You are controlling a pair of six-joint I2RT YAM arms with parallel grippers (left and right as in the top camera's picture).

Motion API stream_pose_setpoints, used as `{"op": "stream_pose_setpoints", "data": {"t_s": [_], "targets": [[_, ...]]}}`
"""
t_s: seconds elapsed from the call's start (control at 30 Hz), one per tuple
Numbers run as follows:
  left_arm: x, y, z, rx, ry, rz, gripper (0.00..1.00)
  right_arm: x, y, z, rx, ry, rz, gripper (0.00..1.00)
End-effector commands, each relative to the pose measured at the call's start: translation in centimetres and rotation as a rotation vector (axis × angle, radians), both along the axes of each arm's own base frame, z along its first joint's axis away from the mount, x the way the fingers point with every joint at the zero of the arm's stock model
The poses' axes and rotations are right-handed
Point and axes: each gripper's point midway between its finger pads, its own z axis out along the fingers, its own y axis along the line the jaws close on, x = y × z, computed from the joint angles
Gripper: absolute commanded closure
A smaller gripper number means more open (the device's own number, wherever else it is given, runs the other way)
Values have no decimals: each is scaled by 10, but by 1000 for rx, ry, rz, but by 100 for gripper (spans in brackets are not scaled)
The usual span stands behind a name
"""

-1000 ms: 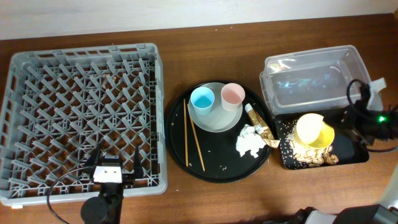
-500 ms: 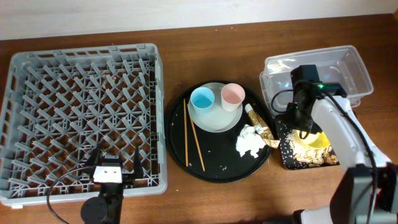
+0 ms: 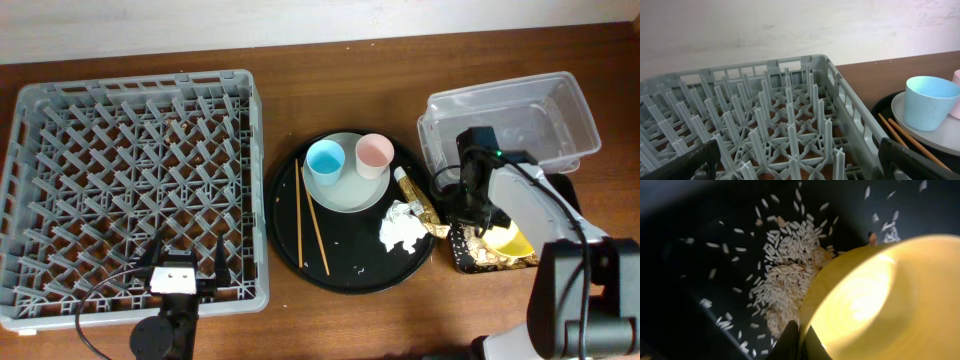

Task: Sort waste into correct bins and load items into the dishwasher rack
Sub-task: 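Tip the yellow bowl over the black tray to dump scraps, then set the empty yellow bowl back on the round tray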

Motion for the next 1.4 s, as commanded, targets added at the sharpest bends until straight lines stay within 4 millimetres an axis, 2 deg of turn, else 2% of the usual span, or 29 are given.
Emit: {"op": "stream_pose_setpoints", "data": {"t_s": [0.0, 0.07, 0.13, 0.2, 0.23, 0.3, 0.33, 0.4, 0.43, 0.47, 0.53, 0.57, 0.6, 0.63, 0.7, 0.77, 0.8, 0.87, 0.97, 1.03, 1.07, 1.1, 1.17, 1.2, 1.27, 1.3, 1.33, 1.37], "targets": [[0, -3, -2, 15, 3, -15, 1, 25, 0, 64, -6, -131, -3, 96], [0, -3, -2, 15, 3, -15, 1, 24, 1, 100, -2, -187, -2, 96], [0, -3, -2, 15, 3, -15, 1, 23, 4, 129, 17, -271, -1, 96], [0, -3, -2, 15, 3, -15, 1, 17, 3, 141, 91, -320, -14, 96], [0, -3, -2, 15, 2, -15, 1, 17, 8, 141, 170, -327, 10, 96], [0, -3, -2, 15, 3, -15, 1, 19, 30, 154, 566, -418, 105, 96], [0, -3, -2, 15, 3, -15, 1, 18, 22, 169, 712, -511, 98, 96], [0, -3, -2, 15, 3, -15, 1, 15, -1, 187, 831, -667, 81, 96], [0, -3, -2, 15, 2, -15, 1, 11, -15, 199, 925, -792, 54, 96], [0, -3, -2, 15, 3, -15, 1, 0, -35, 207, 1090, -1010, -12, 96], [0, -3, -2, 15, 3, -15, 1, -12, -52, 189, 1165, -1125, -108, 96], [0, -3, -2, 15, 3, -15, 1, -19, -62, 163, 1232, -1224, -176, 96], [0, -3, -2, 15, 3, -15, 1, -20, -65, 148, 1263, -1250, -207, 96], [0, -3, -2, 15, 3, -15, 1, -20, -67, 134, 1310, -1223, -275, 96], [0, -3, -2, 15, 3, -15, 1, -21, -66, 132, 1345, -1188, -336, 96], [0, -3, -2, 15, 3, -15, 1, -26, -63, 118, 1251, -1038, -372, 96], [0, -3, -2, 15, 3, -15, 1, -30, -60, 117, 1143, -916, -346, 96], [0, -3, -2, 15, 3, -15, 1, -23, -41, 146, 1079, -856, -220, 96], [0, -3, -2, 15, 3, -15, 1, -23, 15, 170, 845, -583, -13, 96], [0, -3, -2, 15, 3, -15, 1, -24, 90, 186, 799, -499, 237, 96], [0, -3, -2, 15, 3, -15, 0, -28, 138, 186, 796, -444, 393, 96], [0, -3, -2, 15, 3, -15, 1, -31, 165, 182, 781, -404, 470, 96], [0, -3, -2, 15, 3, -15, 1, -34, 215, 162, 684, -334, 593, 96], [0, -3, -2, 15, 3, -15, 1, -37, 242, 143, 611, -283, 681, 96], [0, -3, -2, 15, 3, -15, 1, -43, 267, 116, 548, -205, 770, 96], [0, -3, -2, 15, 3, -15, 1, -48, 282, 91, 499, -140, 819, 96], [0, -3, -2, 15, 3, -15, 1, -49, 289, 66, 440, -82, 845, 96], [0, -3, -2, 15, 3, -15, 1, -48, 288, 42, 381, -24, 846, 96]]}}
